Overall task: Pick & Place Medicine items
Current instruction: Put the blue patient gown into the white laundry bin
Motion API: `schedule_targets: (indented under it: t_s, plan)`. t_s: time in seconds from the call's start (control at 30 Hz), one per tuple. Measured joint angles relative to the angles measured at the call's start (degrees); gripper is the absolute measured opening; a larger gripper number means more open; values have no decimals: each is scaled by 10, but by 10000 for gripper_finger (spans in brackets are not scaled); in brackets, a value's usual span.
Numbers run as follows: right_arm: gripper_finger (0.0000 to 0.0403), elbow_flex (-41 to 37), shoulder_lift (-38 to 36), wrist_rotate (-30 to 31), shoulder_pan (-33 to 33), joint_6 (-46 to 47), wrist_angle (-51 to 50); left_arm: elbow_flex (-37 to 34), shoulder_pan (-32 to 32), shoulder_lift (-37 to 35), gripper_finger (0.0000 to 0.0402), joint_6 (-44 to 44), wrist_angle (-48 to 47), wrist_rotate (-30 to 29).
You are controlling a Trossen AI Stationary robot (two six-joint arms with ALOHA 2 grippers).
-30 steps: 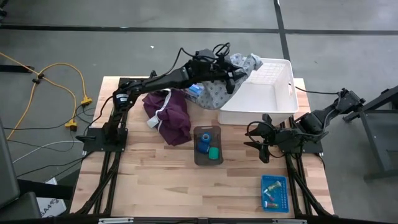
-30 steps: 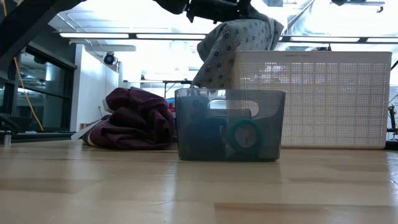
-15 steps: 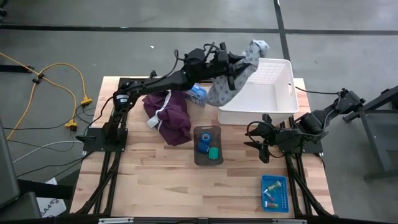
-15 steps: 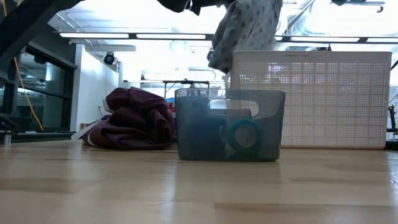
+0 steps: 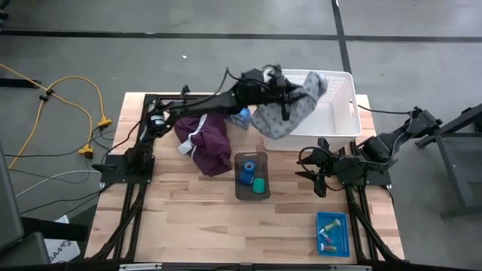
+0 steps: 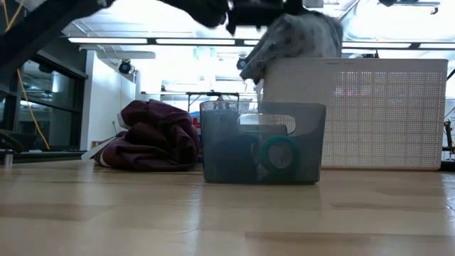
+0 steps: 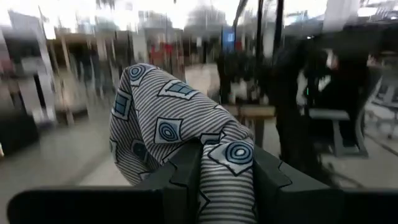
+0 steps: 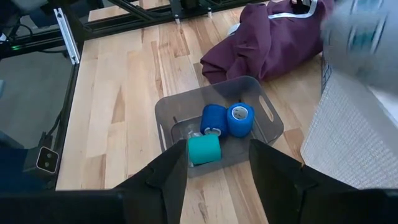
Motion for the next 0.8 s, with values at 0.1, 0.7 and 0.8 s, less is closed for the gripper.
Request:
schedule_targets:
  t_s: [0.1,0.7,0.8]
  plan:
    - [160,0,0,0,0,0,2,0,5,21,83,-30,-28,0]
    - [160,0,0,0,0,0,13,0,41,14,83,-144,-129,88]
    - [160,0,0,0,0,0,12,0,45,14,83,-149,-117,107]
